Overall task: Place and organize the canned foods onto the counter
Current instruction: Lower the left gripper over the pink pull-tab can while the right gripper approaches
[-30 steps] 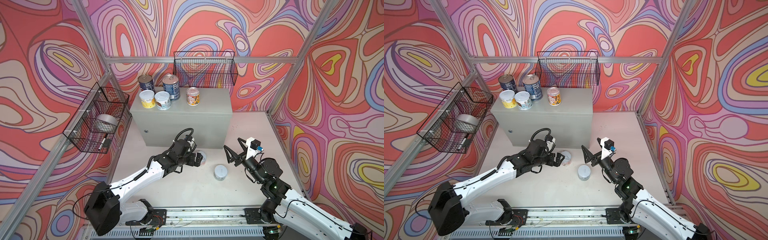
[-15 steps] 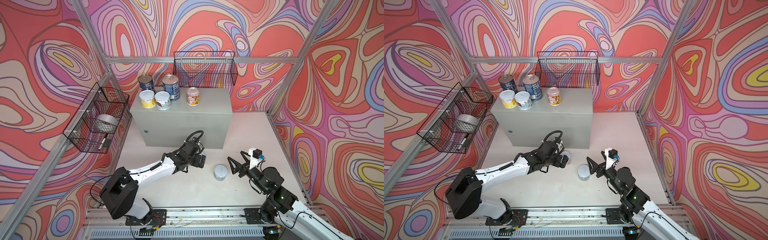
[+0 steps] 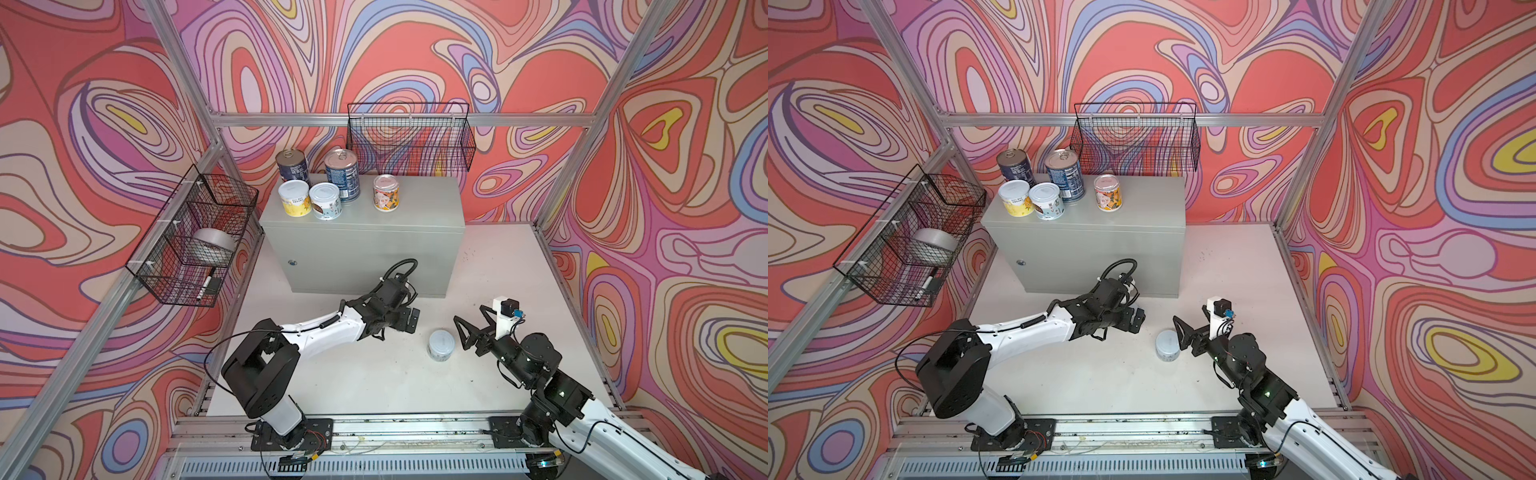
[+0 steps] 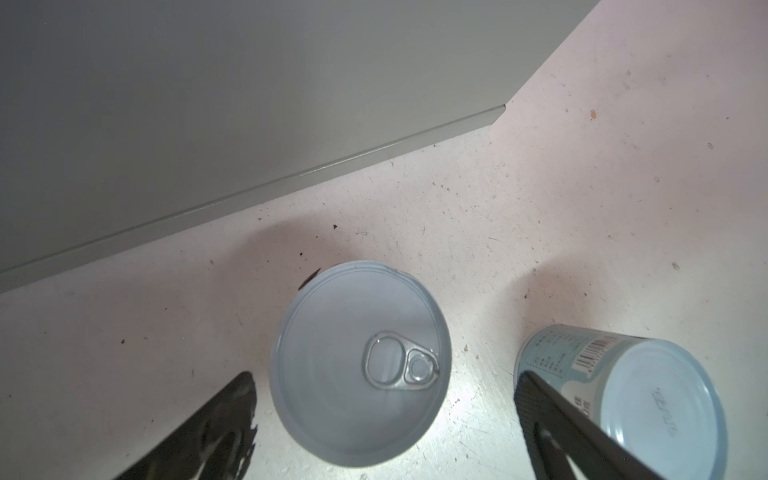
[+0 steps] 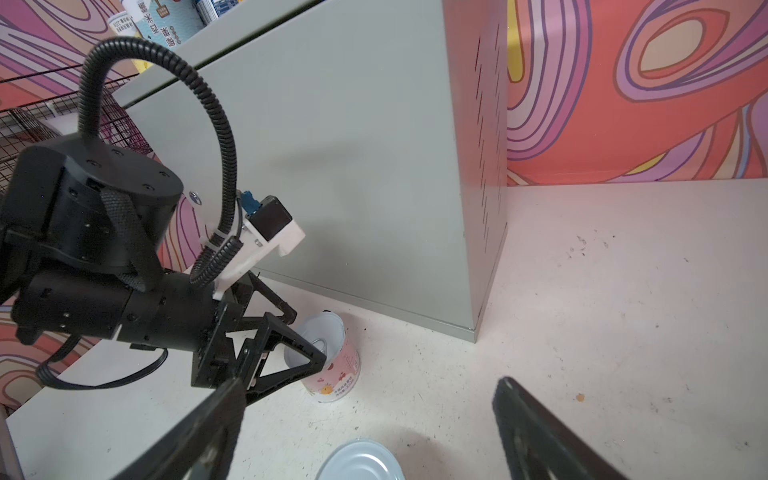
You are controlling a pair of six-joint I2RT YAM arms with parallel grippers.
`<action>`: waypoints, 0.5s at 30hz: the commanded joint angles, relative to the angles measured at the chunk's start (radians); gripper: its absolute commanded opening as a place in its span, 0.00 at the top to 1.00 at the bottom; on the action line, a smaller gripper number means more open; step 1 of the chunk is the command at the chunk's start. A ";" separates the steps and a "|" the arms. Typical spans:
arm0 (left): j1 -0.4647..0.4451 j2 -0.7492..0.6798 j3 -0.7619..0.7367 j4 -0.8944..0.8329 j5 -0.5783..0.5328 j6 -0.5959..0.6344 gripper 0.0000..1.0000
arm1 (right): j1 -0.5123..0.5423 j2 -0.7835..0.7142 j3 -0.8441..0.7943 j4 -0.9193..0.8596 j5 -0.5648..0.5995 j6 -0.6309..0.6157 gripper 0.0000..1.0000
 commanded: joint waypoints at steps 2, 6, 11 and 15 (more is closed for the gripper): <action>-0.008 0.049 0.043 -0.006 -0.010 -0.001 0.00 | -0.002 0.011 -0.017 -0.001 0.015 -0.006 0.04; -0.011 0.078 0.050 0.002 -0.003 0.015 0.00 | -0.002 0.031 -0.019 0.007 0.015 0.006 0.04; -0.011 0.109 0.068 -0.004 0.005 0.026 0.00 | -0.002 0.058 -0.014 0.017 0.006 0.002 0.04; -0.012 0.131 0.079 -0.004 0.006 0.015 0.00 | -0.002 0.060 -0.017 0.021 0.009 -0.001 0.04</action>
